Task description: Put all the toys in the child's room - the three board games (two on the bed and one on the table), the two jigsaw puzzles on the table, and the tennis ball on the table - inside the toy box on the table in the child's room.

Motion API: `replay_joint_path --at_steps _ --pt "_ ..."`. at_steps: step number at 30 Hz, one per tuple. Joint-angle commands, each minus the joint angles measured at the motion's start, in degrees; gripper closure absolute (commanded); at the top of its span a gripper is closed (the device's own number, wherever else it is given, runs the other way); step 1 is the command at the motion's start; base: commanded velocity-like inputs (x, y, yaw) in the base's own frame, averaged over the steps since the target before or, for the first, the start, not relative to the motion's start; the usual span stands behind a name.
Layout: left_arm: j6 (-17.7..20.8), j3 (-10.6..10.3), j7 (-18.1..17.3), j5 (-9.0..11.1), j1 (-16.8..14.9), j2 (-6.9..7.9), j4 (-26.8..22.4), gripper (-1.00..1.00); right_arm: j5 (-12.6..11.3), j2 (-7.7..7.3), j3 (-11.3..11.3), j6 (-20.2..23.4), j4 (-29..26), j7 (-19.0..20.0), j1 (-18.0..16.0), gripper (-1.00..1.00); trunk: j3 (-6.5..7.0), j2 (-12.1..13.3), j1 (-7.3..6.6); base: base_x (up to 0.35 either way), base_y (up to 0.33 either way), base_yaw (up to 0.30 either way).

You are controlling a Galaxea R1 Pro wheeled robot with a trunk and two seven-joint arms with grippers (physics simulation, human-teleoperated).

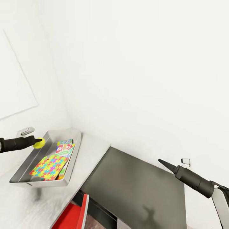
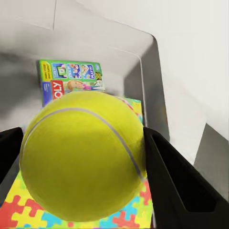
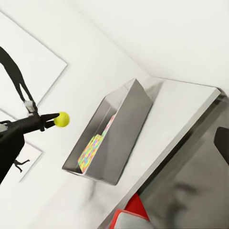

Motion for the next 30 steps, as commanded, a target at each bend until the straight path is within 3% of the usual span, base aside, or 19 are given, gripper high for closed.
replay_joint_path --at_steps 1,7,10,13,17,18,21,24,28,30 --pt "0.36 -0.16 1.9 0.42 -0.24 -0.09 0.15 1.0 -0.1 -0.01 -0.03 0.28 0.0 0.08 -0.05 -1.0 -0.22 -0.13 0.03 0.0 0.0 0.0" --pt "0.24 -0.55 7.69 0.38 -0.71 -0.27 0.35 1.0 -0.08 -0.01 0.02 0.28 0.0 0.02 -0.05 -1.0 -0.78 -0.13 0.03 0.0 0.0 0.0" --pt "0.03 -0.55 12.19 0.44 -1.14 -0.67 0.35 1.0 -0.06 -0.01 0.02 0.28 0.01 0.01 -0.05 -1.0 -1.06 -0.13 0.03 0.0 0.0 0.0" --pt "-0.63 -0.58 16.93 0.54 -2.51 -2.49 0.35 1.0 -0.02 -0.01 0.02 0.28 0.01 0.01 -0.05 -1.0 -1.34 -0.13 0.03 0.0 0.0 0.0" --pt "-2.73 -1.16 24.1 0.44 -6.38 -7.94 0.42 1.0 0.53 -0.01 0.02 0.28 0.01 0.01 -0.05 -1.0 -1.71 -0.13 0.03 0.0 0.0 0.0" --pt "-2.75 -1.37 24.39 0.44 -6.67 -8.21 0.42 1.0 0.69 -0.01 0.02 0.28 0.01 0.01 -0.05 -1.0 -1.81 -0.13 0.03 0.0 0.0 0.0" --pt "-3.08 -4.68 25.41 0.41 -9.49 -9.78 2.88 1.0 1.65 0.06 0.02 0.28 0.01 0.01 -0.05 -1.0 -2.09 -0.13 0.03 0.0 0.0 0.0" --pt "-4.32 -5.59 25.99 0.37 -11.32 -10.52 5.77 1.0 1.78 0.04 0.02 0.28 0.01 0.01 -0.05 -1.0 -2.37 -0.13 0.03 0.0 0.0 0.0" --pt "-8.33 -5.99 33.23 0.35 -15.28 -11.76 14.6 1.0 1.83 0.01 -0.03 0.28 0.01 0.07 -0.05 -1.0 -2.74 -0.13 0.03 0.0 0.0 0.0" --pt "-9.91 -6.05 35.03 0.35 -16.52 -12.37 17.76 1.0 1.83 0.0 -0.05 0.28 0.01 0.09 -0.05 -1.0 -2.93 -0.13 0.03 0.0 0.0 0.0"
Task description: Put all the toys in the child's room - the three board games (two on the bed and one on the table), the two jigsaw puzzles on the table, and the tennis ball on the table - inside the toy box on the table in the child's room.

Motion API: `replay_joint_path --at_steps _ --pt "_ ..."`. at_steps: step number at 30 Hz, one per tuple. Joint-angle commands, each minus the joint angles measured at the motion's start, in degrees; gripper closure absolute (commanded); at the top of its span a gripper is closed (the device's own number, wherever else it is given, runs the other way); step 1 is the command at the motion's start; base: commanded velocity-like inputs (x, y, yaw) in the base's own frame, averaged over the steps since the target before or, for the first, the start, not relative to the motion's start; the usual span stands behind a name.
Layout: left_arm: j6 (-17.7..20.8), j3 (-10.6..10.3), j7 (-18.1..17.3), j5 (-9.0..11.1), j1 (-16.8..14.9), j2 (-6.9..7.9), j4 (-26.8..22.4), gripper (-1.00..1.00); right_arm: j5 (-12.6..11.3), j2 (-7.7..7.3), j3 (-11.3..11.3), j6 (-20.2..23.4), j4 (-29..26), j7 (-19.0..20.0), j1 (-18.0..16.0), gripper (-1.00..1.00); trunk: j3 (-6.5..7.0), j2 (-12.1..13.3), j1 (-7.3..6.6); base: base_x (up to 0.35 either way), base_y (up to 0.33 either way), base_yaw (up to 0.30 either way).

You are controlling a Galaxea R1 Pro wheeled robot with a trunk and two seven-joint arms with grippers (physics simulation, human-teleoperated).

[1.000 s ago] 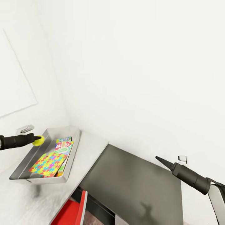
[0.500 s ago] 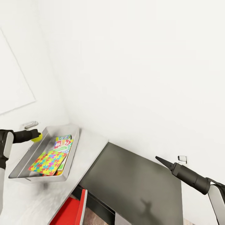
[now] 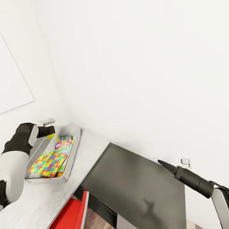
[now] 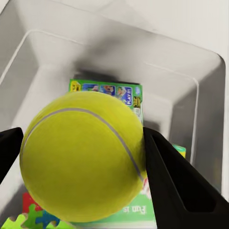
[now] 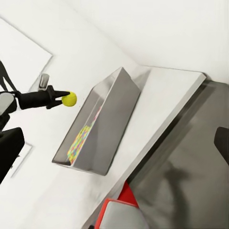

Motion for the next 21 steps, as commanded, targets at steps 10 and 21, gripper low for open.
replay_joint_path --at_steps 10,21 --pt "-1.59 -0.35 4.68 0.07 -2.58 -0.82 2.96 1.0 -0.1 -0.01 -0.05 0.28 -0.01 0.11 -0.05 -1.0 -1.05 -0.13 0.03 0.0 0.0 0.0" --pt "-2.89 -0.57 8.26 0.08 -4.03 -0.72 2.98 1.0 -0.72 -0.12 -0.96 0.52 -0.38 2.23 0.14 -1.0 -1.88 -0.13 0.03 0.0 0.0 0.0"
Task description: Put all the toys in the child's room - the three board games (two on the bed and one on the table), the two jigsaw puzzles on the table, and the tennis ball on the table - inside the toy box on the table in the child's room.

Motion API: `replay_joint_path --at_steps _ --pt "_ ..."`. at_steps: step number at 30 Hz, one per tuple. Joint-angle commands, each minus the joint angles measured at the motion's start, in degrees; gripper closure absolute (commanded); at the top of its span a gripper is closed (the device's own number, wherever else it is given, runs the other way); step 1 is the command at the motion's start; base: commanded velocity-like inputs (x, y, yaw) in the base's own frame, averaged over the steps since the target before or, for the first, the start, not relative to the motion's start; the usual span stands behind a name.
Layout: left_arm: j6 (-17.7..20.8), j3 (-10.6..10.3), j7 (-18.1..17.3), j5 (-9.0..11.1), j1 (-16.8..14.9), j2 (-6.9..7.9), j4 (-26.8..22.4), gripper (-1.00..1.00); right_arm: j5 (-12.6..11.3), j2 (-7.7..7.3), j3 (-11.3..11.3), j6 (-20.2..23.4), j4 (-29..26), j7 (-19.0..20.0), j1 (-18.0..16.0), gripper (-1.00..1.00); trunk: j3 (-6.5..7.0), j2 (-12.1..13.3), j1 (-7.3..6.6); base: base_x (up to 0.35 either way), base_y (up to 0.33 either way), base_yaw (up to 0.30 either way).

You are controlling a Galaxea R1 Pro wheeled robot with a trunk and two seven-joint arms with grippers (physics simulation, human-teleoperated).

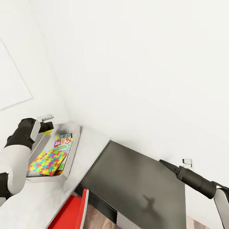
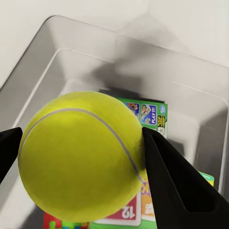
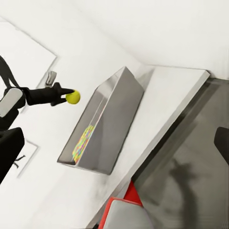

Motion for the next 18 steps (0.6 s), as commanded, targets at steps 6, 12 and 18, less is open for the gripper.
replay_joint_path --at_steps 6,12,18 --pt "0.07 -0.02 0.45 0.3 -0.06 -0.06 -0.05 1.0 -0.25 0.08 -5.66 0.11 -0.15 13.32 0.22 -1.0 -0.15 -0.11 0.03 0.0 0.0 0.0" --pt "-0.04 -0.07 4.19 0.28 -0.06 -0.01 0.01 1.0 0.2 0.57 -7.7 -0.05 -0.16 15.66 0.78 -1.0 -0.18 -0.11 0.03 0.0 0.0 0.0" --pt "-2.69 -0.15 7.25 0.38 -0.06 -0.2 1.98 1.0 0.38 0.56 -7.82 -0.05 -0.17 15.72 0.82 -1.0 -0.59 -0.11 0.03 0.0 0.0 0.0"
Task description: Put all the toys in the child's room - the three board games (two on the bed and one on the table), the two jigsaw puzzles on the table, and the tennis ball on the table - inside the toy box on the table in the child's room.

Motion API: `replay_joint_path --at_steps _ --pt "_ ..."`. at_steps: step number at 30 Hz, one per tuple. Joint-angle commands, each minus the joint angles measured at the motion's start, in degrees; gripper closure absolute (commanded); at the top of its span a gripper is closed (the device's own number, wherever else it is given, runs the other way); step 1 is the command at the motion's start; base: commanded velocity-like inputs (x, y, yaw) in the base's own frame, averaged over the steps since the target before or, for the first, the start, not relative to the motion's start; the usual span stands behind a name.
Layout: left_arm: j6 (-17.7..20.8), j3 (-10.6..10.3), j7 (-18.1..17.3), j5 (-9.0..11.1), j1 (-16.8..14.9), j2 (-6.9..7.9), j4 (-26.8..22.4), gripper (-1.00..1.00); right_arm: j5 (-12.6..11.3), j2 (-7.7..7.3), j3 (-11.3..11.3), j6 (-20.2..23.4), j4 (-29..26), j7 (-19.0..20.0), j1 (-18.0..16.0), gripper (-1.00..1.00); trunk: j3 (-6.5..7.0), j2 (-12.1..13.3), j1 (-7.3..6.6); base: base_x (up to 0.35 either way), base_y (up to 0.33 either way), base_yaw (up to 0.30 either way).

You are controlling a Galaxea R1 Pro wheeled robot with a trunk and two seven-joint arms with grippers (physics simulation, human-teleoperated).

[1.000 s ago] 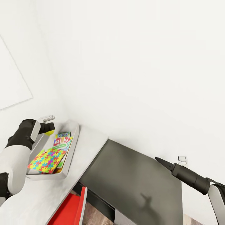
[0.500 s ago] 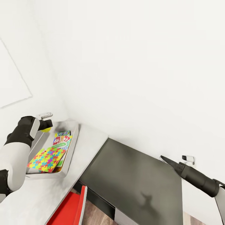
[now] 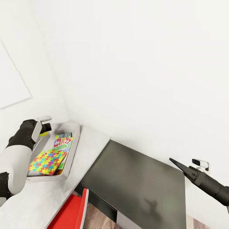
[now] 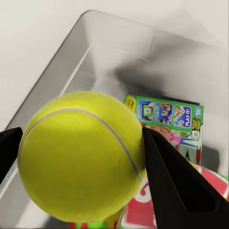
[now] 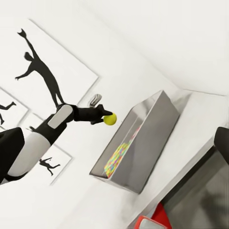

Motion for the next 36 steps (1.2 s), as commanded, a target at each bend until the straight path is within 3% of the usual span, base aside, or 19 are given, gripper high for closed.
replay_joint_path --at_steps 1,18,26,34,35,36 --pt "-0.1 -0.03 0.46 0.35 -0.05 -0.03 0.69 1.0 -0.15 -0.02 0.0 0.41 -0.01 0.03 -0.04 -1.0 -0.2 -0.12 0.03 0.0 0.0 0.0" --pt "-1.63 -0.33 0.64 0.25 -0.08 0.02 2.24 1.0 -0.08 0.23 0.38 0.42 0.0 -1.58 -0.04 -1.0 -1.75 -0.12 0.03 0.0 0.0 0.0" --pt "-3.04 -3.9 0.69 0.3 -0.05 0.18 2.26 1.0 -0.08 0.23 0.31 0.42 0.07 -1.66 -0.04 -1.0 -2.26 -0.12 0.03 0.0 0.0 0.0" --pt "-3.98 -4.63 0.7 0.35 -0.05 0.35 2.72 1.0 -0.04 0.3 0.3 0.41 0.1 -1.69 -0.04 -1.0 -2.29 -0.12 0.03 0.0 0.0 0.0" --pt "-3.99 -4.66 0.7 0.35 -0.05 0.36 2.73 -1.0 -0.03 0.31 0.3 0.41 0.12 -1.78 -0.04 -1.0 -2.29 -0.12 0.03 0.0 0.0 0.0" --pt "-4.0 -4.69 0.7 0.35 -0.05 0.37 2.75 -1.0 -0.02 0.31 0.3 0.42 0.15 -2.21 -0.04 -1.0 -2.29 -0.12 0.03 0.0 0.0 0.0"
